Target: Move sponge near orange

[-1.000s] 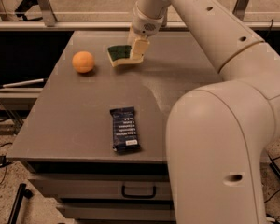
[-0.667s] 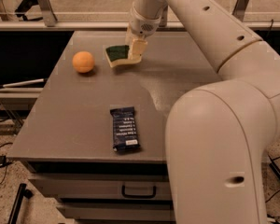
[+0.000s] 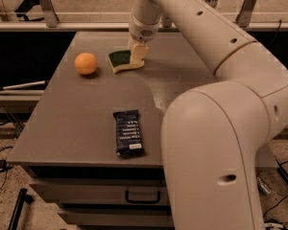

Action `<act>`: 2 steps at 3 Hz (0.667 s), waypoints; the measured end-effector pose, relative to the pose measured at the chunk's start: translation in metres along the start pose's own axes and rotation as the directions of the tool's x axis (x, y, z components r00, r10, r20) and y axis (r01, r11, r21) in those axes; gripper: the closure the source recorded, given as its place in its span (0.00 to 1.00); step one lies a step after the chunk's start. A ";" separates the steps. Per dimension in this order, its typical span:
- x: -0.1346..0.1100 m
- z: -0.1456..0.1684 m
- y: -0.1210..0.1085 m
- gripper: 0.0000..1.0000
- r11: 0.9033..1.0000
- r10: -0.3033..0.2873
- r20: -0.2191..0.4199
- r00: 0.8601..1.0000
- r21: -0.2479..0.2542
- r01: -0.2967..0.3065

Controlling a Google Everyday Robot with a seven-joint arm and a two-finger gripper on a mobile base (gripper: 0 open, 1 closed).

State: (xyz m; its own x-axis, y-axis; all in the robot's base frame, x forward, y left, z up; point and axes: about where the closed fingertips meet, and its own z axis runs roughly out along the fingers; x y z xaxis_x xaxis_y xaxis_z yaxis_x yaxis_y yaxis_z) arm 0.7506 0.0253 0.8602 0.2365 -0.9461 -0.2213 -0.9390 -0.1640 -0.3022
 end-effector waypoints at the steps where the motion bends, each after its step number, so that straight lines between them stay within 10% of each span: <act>1: -0.016 -0.002 0.008 1.00 0.999 -0.045 0.015 0.999 -0.020 0.045; 2: -0.023 0.001 0.012 0.97 0.997 -0.064 0.013 0.998 -0.033 0.064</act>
Offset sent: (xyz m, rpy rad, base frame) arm -0.0258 0.0220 0.0072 -0.0270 0.0196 0.0909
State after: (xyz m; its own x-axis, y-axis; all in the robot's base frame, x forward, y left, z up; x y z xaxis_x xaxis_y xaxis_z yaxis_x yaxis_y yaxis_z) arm 0.7341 0.0448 0.8606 0.2990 -0.9301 -0.2134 -0.9297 -0.2335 -0.2847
